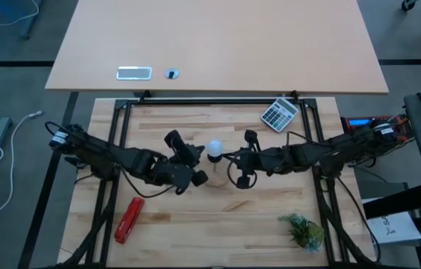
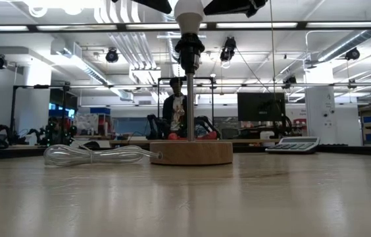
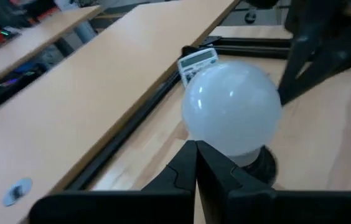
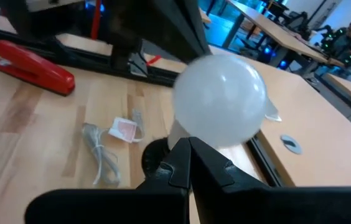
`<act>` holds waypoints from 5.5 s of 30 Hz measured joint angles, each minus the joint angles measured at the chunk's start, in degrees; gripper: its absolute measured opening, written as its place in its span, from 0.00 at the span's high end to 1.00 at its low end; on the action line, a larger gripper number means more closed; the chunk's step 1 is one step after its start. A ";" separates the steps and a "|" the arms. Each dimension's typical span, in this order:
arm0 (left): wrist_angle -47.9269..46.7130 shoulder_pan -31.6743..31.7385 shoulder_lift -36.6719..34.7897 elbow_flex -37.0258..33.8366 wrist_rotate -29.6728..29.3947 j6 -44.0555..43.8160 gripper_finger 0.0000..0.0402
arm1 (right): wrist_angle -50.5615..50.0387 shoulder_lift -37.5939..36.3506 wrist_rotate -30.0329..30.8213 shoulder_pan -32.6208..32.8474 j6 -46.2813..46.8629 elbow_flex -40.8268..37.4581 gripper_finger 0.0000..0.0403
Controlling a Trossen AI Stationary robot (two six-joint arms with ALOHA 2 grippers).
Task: Screw lightbulb
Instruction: Insert the lightbulb into the brown lamp
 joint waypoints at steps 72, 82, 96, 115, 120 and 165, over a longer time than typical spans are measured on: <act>-0.90 0.29 1.18 -0.42 4.29 -3.00 1.00 | 0.68 0.11 -1.09 -1.50 0.04 -0.04 1.00; -0.70 -0.09 1.01 -0.44 3.07 -3.02 1.00 | -0.97 0.04 0.38 -0.37 0.99 -0.04 1.00; 1.16 -3.05 0.81 0.37 4.78 -2.96 1.00 | 0.57 -0.11 4.81 -2.06 -1.99 -0.04 1.00; 0.16 -0.88 0.76 -0.36 3.60 -2.52 1.00 | 2.75 -0.11 -0.55 -1.41 -1.61 -0.04 1.00; -0.33 -0.15 0.82 -0.56 1.71 -3.60 1.00 | 3.01 -0.11 -2.26 -0.30 -1.62 -0.04 1.00; 5.11 -2.71 0.78 -0.04 2.74 5.61 1.00 | 2.58 0.00 -4.15 -0.75 1.04 -0.04 1.00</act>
